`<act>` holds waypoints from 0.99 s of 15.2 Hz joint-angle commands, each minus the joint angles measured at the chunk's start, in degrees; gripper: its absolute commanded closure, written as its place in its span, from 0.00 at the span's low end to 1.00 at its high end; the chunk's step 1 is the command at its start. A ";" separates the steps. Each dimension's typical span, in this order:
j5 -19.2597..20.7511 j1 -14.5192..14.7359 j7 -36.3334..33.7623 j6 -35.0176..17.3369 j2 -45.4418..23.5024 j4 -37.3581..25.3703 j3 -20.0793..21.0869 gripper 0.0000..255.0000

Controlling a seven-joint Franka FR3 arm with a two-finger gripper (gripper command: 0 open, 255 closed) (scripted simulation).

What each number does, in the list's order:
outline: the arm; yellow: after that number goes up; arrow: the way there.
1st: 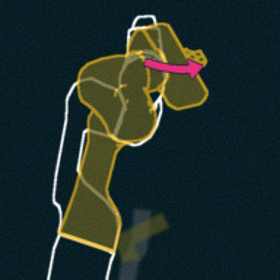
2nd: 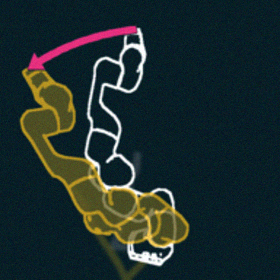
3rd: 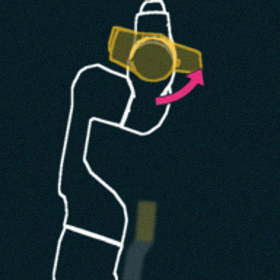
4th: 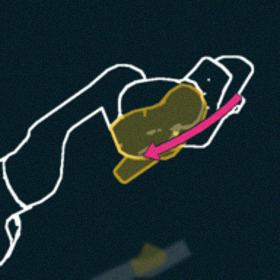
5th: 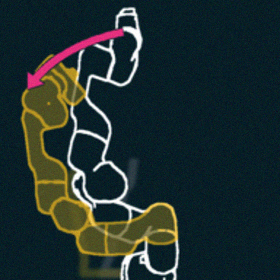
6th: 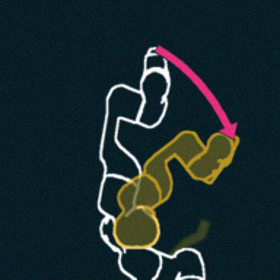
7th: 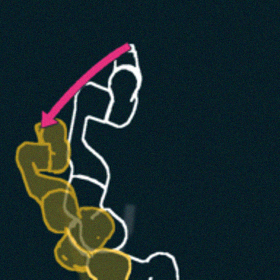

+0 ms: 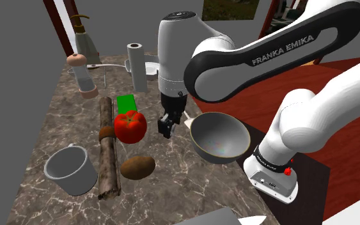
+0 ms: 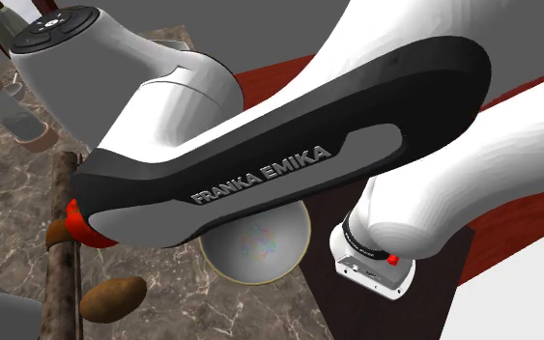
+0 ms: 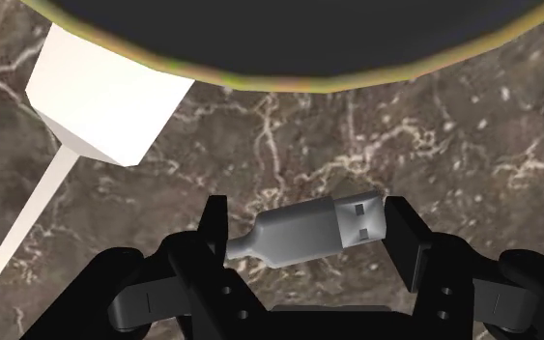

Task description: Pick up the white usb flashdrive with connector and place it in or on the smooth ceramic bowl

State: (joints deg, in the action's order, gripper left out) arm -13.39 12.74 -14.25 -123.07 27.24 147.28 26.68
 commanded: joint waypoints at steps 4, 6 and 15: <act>0.24 0.03 0.18 4.35 1.75 -2.60 -0.93 1.00; 0.36 0.02 0.22 6.06 2.34 -3.72 -1.29 1.00; 1.06 -0.17 0.29 13.47 4.17 -9.32 -2.75 1.00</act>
State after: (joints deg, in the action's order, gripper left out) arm -12.41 12.59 -13.90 -110.49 31.27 138.71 24.05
